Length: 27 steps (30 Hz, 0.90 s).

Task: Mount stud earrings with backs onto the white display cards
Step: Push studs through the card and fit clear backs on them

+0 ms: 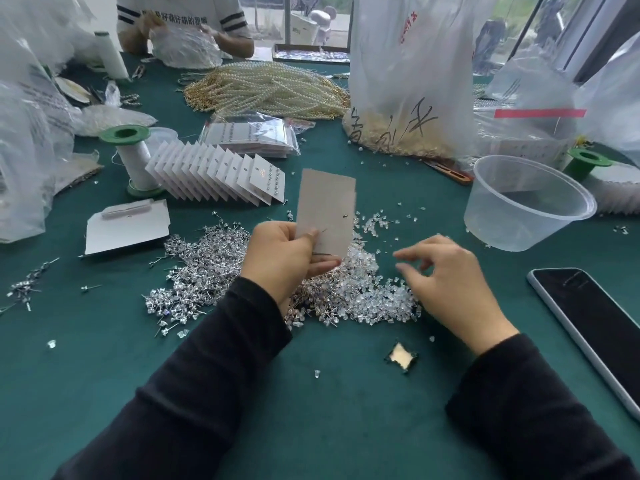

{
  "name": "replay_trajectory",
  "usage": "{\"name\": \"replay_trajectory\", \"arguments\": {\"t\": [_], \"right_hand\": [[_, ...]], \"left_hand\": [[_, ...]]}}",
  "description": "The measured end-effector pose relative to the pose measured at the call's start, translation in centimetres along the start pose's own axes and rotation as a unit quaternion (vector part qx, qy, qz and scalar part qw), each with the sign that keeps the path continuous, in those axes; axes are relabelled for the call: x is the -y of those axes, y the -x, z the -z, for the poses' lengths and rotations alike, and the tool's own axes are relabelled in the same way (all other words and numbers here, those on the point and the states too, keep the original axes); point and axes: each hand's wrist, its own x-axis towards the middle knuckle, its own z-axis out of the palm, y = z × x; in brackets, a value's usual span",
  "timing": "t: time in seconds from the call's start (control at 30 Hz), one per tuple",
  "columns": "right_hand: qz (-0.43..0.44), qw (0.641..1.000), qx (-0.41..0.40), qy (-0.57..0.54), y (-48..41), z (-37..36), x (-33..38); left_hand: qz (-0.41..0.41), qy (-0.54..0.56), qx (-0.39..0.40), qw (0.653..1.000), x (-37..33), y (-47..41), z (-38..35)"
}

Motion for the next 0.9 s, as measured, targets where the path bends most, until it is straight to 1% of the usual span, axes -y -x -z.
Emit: {"name": "replay_trajectory", "arguments": {"t": [0.03, 0.17, 0.27, 0.43, 0.73, 0.9], "right_hand": [[-0.001, 1.000, 0.021, -0.002, 0.0, -0.2, -0.1], [-0.002, 1.000, 0.018, -0.007, -0.5, -0.9, 0.2], [-0.002, 0.999, 0.043, -0.007, -0.8, -1.6, 0.4], [0.004, 1.000, 0.025, 0.013, -0.7, -1.9, 1.0], [-0.031, 0.997, 0.000, -0.070, 0.3, -0.4, 1.0], [-0.032, 0.995, 0.025, -0.092, 0.4, 0.1, 0.7]], "left_hand": [[0.002, 0.008, -0.004, 1.000, -0.2, 0.0, 0.2], [0.001, 0.015, -0.007, 1.000, -0.5, 0.1, 0.3], [-0.004, 0.001, -0.005, 1.000, -0.5, 0.3, 0.0], [-0.010, -0.019, 0.001, 1.000, -0.2, 0.4, -0.2], [0.004, -0.031, 0.016, 0.999, 0.3, 0.2, -0.5], [0.010, -0.040, 0.025, 0.999, 0.7, 0.3, -0.9]]}}
